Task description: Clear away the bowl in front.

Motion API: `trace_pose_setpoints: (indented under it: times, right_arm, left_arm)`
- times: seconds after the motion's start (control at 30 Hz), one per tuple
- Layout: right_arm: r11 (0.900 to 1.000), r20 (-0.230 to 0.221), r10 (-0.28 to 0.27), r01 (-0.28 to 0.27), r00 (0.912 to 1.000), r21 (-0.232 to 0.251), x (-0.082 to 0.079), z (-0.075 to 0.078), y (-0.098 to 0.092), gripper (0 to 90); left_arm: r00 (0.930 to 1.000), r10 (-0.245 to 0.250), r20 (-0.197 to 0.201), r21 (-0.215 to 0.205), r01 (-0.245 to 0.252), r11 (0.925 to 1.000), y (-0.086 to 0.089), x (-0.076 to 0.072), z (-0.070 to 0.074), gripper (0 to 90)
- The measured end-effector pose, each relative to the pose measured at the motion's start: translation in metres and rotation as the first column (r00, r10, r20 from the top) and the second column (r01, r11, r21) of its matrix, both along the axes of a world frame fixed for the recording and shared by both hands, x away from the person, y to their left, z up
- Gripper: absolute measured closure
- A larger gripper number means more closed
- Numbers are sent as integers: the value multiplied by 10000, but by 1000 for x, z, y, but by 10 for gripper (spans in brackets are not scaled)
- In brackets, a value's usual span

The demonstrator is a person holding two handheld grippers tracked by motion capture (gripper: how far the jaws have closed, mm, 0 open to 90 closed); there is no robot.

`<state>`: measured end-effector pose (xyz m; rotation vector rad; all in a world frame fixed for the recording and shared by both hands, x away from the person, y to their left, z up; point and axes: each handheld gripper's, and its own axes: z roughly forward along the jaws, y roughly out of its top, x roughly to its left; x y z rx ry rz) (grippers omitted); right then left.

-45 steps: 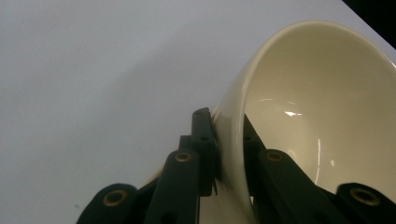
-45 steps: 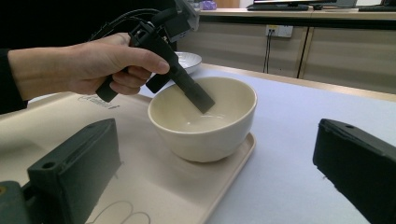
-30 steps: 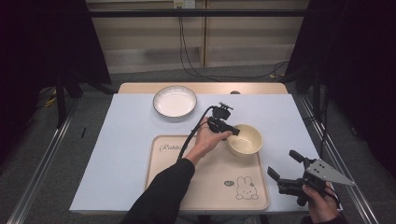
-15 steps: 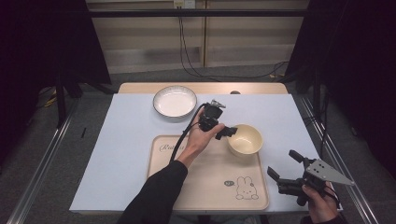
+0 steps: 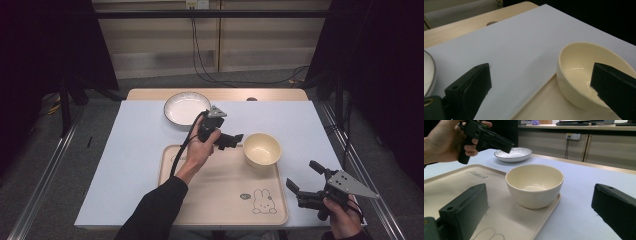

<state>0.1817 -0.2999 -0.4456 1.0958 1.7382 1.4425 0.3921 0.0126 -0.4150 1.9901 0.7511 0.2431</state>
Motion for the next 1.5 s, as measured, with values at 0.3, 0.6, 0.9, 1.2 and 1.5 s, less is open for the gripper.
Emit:
trace_pose_setpoints:
  times: [0.3,0.6,0.9,1.2,1.5]
  right_arm:
    - [10000,35,35,-35,10000,-22,0,1,0,4]
    - [10000,-28,-4,4,10000,-19,0,0,1,4]
    - [10000,-5,-24,24,10000,-34,0,0,1,8]
    - [10000,-17,-56,56,10000,-29,1,0,1,8]
    - [10000,-39,-52,52,10000,-27,1,0,2,8]
  left_arm:
    - [9967,716,378,147,-722,9973,40,-11,7,28]
    - [9741,2082,879,-300,-2063,9780,80,-25,15,25]
    - [9533,2725,1302,-495,-2682,9621,125,-54,8,25]
    - [9264,3335,1748,-645,-3273,9427,159,-89,8,16]
    - [8668,4805,1332,-1231,-4666,8759,199,-123,-7,15]
